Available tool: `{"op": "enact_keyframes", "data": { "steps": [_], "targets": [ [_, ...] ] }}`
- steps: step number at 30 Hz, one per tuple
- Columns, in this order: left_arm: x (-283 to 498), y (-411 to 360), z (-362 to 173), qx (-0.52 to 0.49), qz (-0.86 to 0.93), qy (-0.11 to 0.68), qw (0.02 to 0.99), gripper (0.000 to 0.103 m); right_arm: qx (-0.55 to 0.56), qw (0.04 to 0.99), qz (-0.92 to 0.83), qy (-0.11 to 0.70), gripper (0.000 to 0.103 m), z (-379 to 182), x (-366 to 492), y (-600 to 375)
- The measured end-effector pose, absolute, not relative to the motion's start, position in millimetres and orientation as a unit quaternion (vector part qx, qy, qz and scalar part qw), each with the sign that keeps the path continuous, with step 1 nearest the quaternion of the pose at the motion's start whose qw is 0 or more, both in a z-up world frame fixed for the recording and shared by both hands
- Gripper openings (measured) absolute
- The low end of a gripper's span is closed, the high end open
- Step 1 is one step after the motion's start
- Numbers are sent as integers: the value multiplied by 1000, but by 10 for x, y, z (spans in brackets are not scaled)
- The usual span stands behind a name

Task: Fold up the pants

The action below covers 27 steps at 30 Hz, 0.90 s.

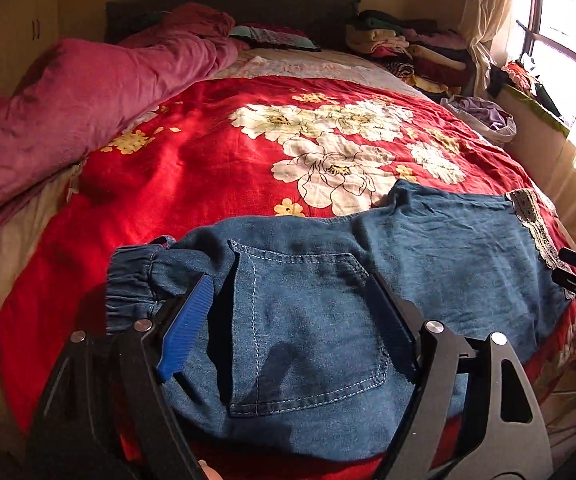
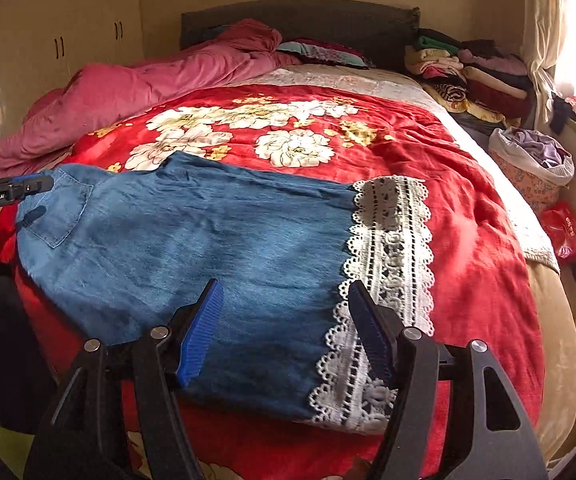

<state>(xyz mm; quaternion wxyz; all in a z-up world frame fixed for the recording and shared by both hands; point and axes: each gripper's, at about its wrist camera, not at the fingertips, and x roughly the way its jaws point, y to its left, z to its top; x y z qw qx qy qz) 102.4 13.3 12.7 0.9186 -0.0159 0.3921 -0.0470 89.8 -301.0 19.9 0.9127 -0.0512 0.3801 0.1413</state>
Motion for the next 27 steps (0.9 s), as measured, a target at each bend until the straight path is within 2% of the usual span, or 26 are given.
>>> {"op": "enact_keyframes", "data": {
  "steps": [1, 4, 5, 7, 19, 21, 24, 27],
  "targets": [
    [1076, 126, 45, -12, -41, 407, 912, 78, -53, 911, 140, 385, 65, 178, 920, -2995],
    [1149, 283, -219, -28, -24, 438, 898, 78, -77, 898, 100, 422, 66, 18, 999, -3032],
    [1128, 347, -239, -35, -26, 434, 900, 70, -83, 889, 84, 443, 66, -58, 1024, -3088],
    [1084, 433, -198, -45, -33, 431, 901, 65, -69, 881, 82, 461, 66, -151, 1013, -3234],
    [1029, 484, -165, -64, -42, 423, 903, 63, -56, 891, 81, 443, 67, -155, 872, -3320],
    [982, 450, -71, -69, -39, 417, 905, 64, -50, 897, 85, 430, 67, -41, 800, -3328],
    [853, 255, 102, -32, -42, 398, 916, 77, -42, 909, 92, 405, 67, 129, 640, -3358],
    [754, -40, 193, -4, -74, 391, 917, 80, -46, 912, 92, 397, 67, 207, 533, -3342]
  ]
}}
